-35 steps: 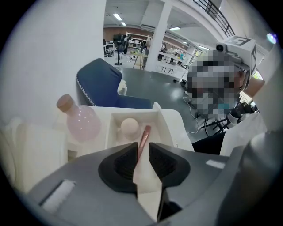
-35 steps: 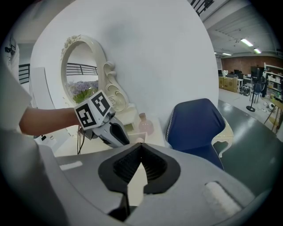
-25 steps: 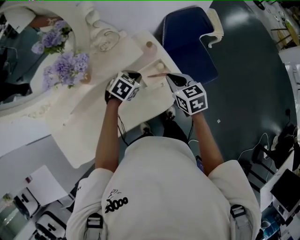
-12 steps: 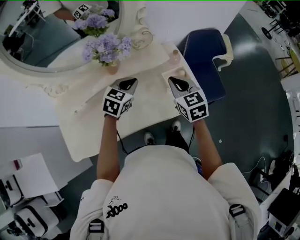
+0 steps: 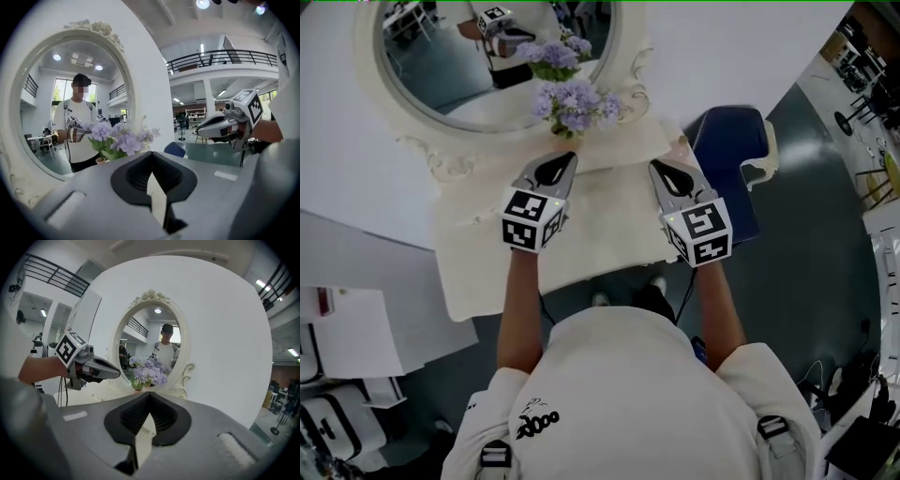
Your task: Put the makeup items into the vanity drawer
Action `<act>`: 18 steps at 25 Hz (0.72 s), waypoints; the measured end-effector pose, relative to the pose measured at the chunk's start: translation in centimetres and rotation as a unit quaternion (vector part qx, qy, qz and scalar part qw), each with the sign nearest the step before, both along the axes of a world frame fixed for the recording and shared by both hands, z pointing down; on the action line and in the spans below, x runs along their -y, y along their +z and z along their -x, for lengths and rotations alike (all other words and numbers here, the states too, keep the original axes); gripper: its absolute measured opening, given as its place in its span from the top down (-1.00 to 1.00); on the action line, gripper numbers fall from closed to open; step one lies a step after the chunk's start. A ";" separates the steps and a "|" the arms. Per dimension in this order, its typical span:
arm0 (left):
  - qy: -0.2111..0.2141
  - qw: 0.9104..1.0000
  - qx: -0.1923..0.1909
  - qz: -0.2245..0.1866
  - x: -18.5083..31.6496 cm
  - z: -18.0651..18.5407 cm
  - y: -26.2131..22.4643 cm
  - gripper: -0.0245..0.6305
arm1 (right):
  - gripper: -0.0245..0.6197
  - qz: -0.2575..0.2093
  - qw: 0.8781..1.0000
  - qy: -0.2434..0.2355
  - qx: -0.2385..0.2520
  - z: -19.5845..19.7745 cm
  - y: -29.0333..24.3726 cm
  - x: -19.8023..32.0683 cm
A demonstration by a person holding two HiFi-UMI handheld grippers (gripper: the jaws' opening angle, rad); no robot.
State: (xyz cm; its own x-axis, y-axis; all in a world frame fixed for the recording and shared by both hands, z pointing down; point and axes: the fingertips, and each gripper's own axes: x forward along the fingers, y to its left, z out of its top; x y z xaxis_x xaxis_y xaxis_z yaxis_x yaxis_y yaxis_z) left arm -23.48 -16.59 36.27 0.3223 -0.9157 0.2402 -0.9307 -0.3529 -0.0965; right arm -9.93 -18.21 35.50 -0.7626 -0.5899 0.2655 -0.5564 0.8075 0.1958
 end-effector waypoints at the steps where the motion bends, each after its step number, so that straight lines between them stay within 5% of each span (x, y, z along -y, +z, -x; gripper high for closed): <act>1: -0.002 1.000 0.001 -0.010 -0.3 0.3 -0.8 0.87 | 0.92 -0.008 1.000 -0.003 0.001 0.3 -0.7 -0.3; 9: -0.008 0.997 0.012 -0.081 -2.4 1.1 -6.5 0.87 | 0.92 -0.048 0.998 -0.019 0.036 2.1 -5.8 -1.8; 18: -0.002 0.996 0.014 -0.091 -2.9 0.7 -7.4 0.87 | 0.92 -0.060 0.998 -0.011 0.031 2.5 -6.2 -2.0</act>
State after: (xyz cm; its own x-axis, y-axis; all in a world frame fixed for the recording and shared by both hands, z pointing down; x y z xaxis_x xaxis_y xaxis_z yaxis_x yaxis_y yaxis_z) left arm -24.15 -13.69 28.86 0.3148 -0.9459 0.0785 -0.9278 -0.3242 -0.1847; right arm -12.40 -16.21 29.30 -0.7885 -0.5973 0.1469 -0.5525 0.7927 0.2576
